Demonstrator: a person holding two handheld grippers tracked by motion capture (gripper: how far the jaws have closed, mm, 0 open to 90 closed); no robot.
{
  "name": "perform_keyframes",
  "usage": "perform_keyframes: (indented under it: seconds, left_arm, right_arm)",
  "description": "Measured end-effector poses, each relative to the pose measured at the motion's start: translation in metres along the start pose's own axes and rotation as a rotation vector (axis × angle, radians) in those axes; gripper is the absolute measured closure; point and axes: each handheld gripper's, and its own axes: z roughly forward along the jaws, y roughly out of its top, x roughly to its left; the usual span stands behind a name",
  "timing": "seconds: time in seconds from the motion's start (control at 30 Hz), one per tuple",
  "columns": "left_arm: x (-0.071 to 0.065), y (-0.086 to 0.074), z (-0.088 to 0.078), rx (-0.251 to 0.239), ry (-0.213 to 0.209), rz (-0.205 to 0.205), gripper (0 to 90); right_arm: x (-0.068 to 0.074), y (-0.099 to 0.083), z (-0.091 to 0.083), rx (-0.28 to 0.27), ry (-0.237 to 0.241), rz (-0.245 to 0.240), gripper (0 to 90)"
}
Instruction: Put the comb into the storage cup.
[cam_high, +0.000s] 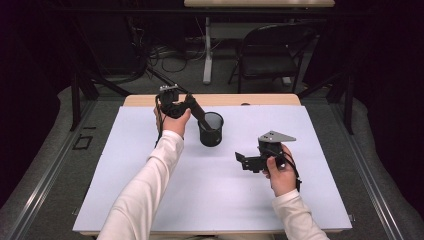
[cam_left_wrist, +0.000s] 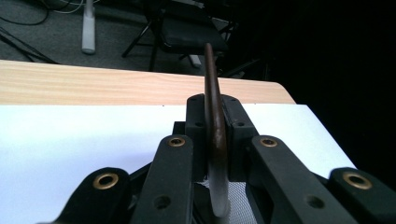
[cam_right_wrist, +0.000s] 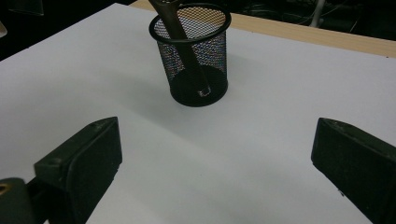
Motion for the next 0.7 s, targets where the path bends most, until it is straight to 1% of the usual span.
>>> perform_keyframes:
  seconds: [0.2, 0.7]
  left_arm:
    - [0.0046, -0.0011, -0.0009, -0.001, 0.009, -0.005, 82.3]
    - [0.0096, -0.0017, -0.0031, 0.000, 0.026, -0.011, 80.6]
  right_arm:
    - [0.0003, -0.0001, 0.0003, 0.004, -0.001, -0.002, 1.7]
    - [0.0004, -0.0004, 0.0005, 0.007, 0.000, -0.005, 1.8]
